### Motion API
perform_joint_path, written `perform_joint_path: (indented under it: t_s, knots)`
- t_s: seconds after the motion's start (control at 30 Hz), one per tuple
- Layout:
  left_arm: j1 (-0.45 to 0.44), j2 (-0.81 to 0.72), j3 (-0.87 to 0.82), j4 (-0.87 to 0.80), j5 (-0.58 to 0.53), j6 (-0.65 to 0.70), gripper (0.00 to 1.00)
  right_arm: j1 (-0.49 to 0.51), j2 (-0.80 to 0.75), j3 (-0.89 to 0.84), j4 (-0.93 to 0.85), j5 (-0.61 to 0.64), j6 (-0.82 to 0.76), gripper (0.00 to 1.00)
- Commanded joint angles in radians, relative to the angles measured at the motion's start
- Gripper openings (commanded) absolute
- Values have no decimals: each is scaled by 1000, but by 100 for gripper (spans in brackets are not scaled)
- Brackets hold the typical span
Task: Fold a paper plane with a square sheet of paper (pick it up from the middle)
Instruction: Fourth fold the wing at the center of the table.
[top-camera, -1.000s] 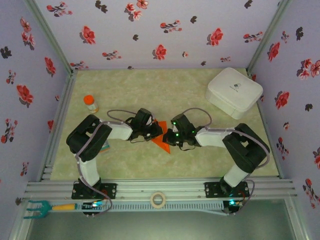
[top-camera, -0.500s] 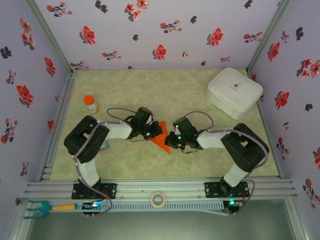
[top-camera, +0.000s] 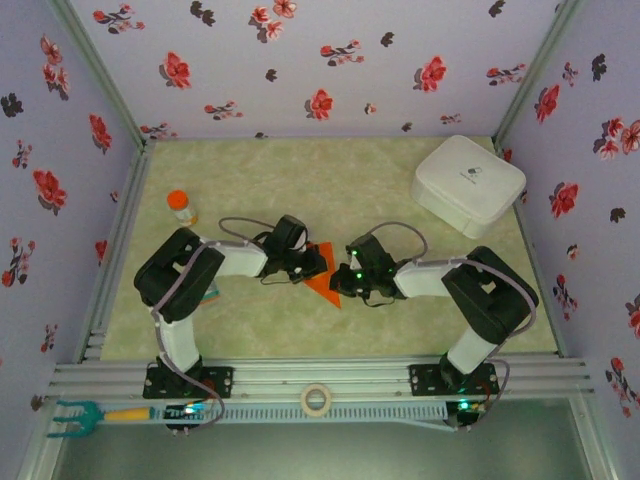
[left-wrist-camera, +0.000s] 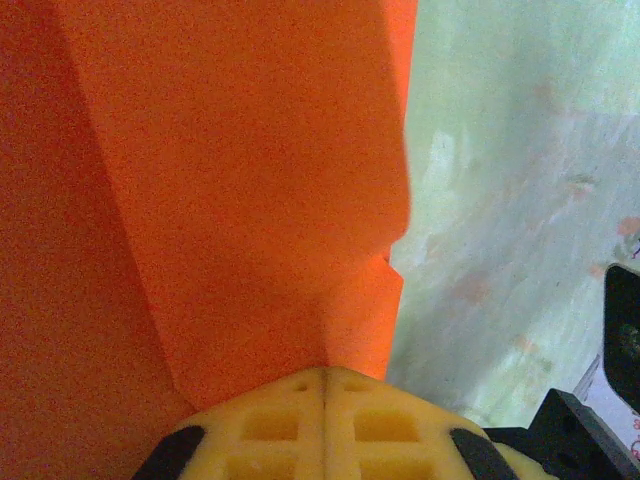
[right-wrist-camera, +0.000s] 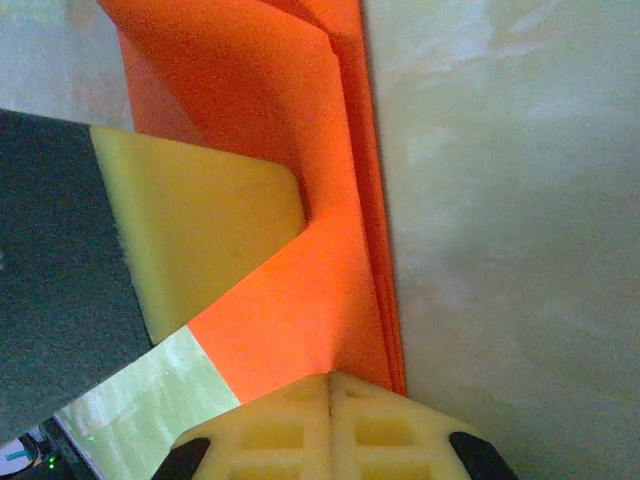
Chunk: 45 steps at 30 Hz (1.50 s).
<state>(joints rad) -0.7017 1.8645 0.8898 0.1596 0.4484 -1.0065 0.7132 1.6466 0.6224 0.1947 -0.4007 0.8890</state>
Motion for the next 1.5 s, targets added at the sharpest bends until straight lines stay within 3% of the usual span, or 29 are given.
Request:
perform_joint_path:
  t_s: [0.0,0.57,0.9,1.07,1.23,1.47]
  knots:
    - [40,30,13,-55,-75,25,1,-4,43,-57,-163,42,-37,0]
    - [206,89,131,-159,-59,117,1,-4,55,-70,-165,16,-56,0]
    - [248,127,235,-266,-85,150,2,-4,57,-61,-182,4,-74,0]
    - [251,100,301,-364,-96,190,3,-4,52,-43,-209,4,-96,0]
    - [233,-32,276,-373,-108,186,7,-4,50,-23,-238,7,-114,0]
    - [113,-85,198,-287,-30,164,7,-4,49,-17,-241,10,-113,0]
